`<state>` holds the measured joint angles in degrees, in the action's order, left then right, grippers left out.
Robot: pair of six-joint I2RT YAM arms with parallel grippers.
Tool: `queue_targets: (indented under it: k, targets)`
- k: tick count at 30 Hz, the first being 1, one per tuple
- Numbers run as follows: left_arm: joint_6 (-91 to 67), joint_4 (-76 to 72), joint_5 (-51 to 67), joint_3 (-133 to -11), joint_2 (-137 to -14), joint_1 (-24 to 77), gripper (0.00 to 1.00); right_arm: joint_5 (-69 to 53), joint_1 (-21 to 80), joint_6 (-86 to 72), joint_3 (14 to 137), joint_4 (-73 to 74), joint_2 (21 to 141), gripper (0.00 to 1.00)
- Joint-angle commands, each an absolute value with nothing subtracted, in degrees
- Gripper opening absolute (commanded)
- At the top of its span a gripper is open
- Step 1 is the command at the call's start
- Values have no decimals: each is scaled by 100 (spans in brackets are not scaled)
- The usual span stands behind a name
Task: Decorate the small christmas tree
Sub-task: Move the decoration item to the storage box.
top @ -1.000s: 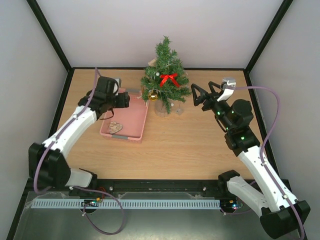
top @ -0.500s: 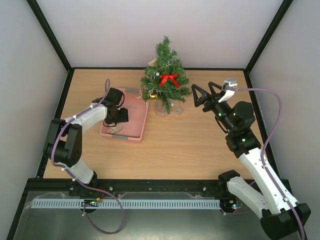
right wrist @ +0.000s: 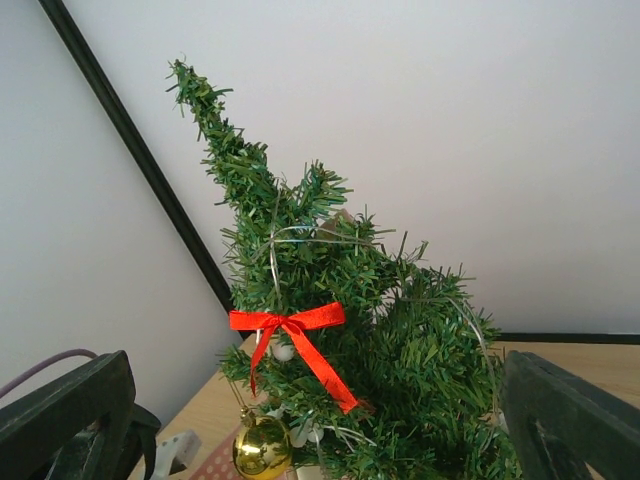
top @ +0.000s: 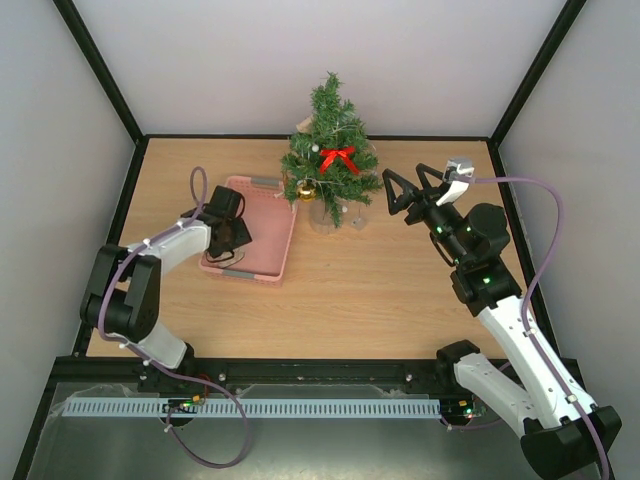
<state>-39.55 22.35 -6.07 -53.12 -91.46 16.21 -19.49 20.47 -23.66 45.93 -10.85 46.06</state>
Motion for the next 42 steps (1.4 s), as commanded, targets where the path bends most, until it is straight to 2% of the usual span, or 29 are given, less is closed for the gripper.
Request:
queue_targets:
  k: [1, 17, 22, 38, 42]
  targets:
    - [-4460, 2124, -992, -5105, -8885, 1594, 65, -1995, 2026, -2290, 4549, -1244, 4548, 98]
    - [-5566, 1615, -1199, -4595, -8744, 1593, 58, -2030, 2028, -2294, 4470, -1306, 4615, 98]
    - [-5564, 1062, -1146, -4430, -8731, 1597, 55, -2002, 2026, -2371, 4482, -1388, 4606, 98]
    - [-5355, 584, -836, -4480, -9258, 1660, 46, -1955, 2023, -2318, 4474, -1357, 4588, 98]
    - [-5344, 508, -805, -4561, -9354, 1784, 41, -1963, 2022, -2344, 4477, -1358, 4579, 98]
